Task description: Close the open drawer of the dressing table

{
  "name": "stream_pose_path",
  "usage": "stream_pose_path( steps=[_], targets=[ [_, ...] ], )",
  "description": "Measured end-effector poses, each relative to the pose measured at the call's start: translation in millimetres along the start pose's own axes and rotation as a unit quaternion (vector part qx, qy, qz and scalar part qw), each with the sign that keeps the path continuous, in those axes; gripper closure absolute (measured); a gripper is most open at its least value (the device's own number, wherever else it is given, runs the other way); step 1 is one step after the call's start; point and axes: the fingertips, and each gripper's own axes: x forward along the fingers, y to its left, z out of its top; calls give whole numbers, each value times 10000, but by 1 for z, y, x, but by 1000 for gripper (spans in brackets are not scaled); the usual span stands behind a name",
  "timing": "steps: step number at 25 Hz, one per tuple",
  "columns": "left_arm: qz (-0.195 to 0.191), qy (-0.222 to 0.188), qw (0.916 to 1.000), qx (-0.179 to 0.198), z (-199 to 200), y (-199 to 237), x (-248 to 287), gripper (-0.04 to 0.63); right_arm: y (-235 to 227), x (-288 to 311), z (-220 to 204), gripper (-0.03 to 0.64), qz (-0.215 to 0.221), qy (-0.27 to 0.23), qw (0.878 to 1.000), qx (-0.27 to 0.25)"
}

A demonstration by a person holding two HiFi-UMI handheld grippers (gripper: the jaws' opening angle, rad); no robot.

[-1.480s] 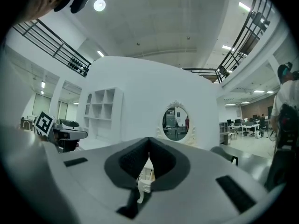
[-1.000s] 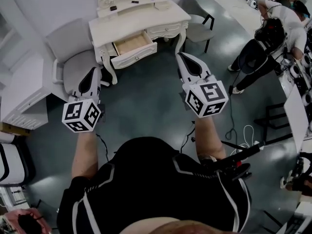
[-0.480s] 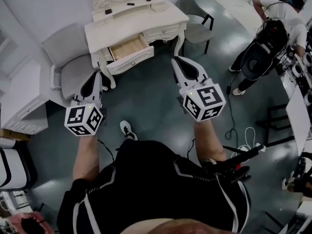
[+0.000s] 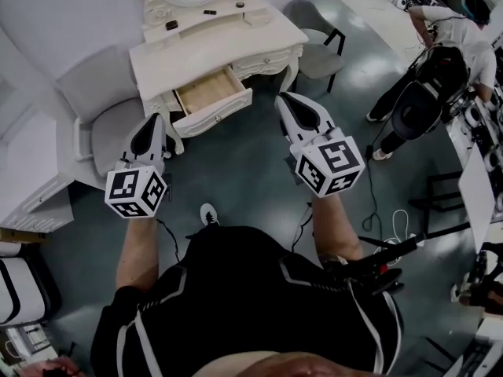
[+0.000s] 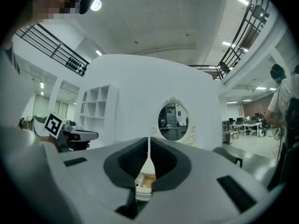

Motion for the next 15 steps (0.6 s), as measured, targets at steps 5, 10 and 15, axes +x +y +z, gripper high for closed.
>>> stream_pose_path(
  steps=[5,10,15],
  targets=[
    [2,45,10000,-37,-2,49,32,591,-4,54,-4,611,-99,67,9999,14],
    [-3,112,9999,-89,-7,90,56,591,-5,98,-6,612,-99,133,9999,11],
    [-80,135,9998,-135,-9,128,78,591,-7,141,-10,612,-206,226,9995,49]
  ],
)
